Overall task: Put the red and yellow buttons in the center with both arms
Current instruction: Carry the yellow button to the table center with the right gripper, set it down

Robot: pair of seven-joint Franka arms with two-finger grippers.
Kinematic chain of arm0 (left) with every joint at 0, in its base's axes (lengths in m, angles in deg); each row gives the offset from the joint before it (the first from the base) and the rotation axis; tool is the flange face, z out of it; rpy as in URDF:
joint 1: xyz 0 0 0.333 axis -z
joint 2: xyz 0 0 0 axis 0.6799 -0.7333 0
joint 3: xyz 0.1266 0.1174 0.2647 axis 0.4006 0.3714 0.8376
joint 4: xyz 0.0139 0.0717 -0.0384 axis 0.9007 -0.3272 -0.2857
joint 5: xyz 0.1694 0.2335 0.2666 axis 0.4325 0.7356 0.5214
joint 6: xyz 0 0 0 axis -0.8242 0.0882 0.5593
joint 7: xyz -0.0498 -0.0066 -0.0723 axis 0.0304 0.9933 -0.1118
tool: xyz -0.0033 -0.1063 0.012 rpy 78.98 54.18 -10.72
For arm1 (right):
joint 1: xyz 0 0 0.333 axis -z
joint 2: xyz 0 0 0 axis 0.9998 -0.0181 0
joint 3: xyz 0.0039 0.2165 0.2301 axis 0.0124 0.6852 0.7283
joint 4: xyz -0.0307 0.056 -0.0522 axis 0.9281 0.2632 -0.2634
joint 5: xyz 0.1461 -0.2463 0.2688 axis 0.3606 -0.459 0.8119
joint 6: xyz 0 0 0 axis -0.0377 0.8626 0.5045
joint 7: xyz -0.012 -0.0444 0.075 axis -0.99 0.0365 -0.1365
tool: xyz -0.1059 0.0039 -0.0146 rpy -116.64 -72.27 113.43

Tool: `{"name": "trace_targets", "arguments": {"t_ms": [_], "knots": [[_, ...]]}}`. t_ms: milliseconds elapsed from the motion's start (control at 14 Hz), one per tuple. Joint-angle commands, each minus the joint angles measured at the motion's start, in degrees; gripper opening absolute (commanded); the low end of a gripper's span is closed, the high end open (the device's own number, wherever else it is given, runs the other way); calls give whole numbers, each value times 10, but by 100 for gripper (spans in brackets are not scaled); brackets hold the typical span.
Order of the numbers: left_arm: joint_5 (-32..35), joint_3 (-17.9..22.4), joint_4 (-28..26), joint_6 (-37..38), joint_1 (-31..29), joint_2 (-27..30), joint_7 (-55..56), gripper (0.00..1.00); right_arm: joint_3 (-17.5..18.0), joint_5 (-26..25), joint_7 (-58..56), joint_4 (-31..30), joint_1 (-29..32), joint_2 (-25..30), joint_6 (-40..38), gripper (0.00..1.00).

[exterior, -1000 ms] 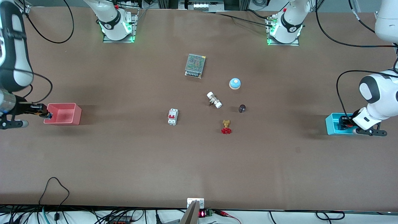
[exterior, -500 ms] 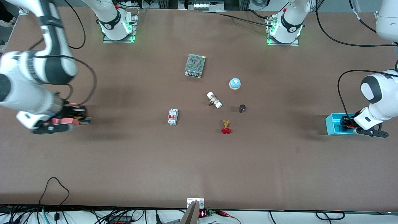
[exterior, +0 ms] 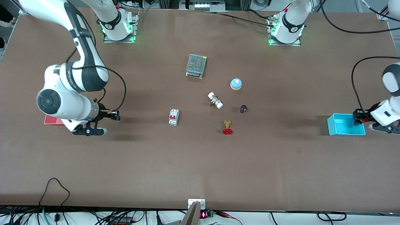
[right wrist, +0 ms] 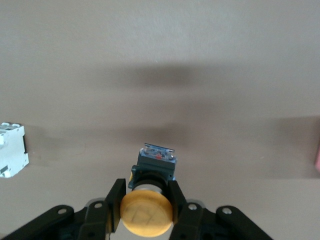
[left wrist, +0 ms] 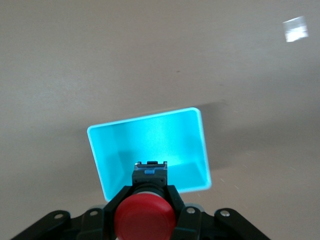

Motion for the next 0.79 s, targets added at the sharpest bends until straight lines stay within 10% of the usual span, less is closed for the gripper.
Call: {"name": "trace_targets", "arguments": {"t_ms": [0,714], "knots": [[7,-32,74,99,-1,-3,-2,25,-6,14,52,18,-17,-29,4,6],[6,-90,79,106,116,-41,212,25,-6,22,204,67,-66,-102,44,6]]}}
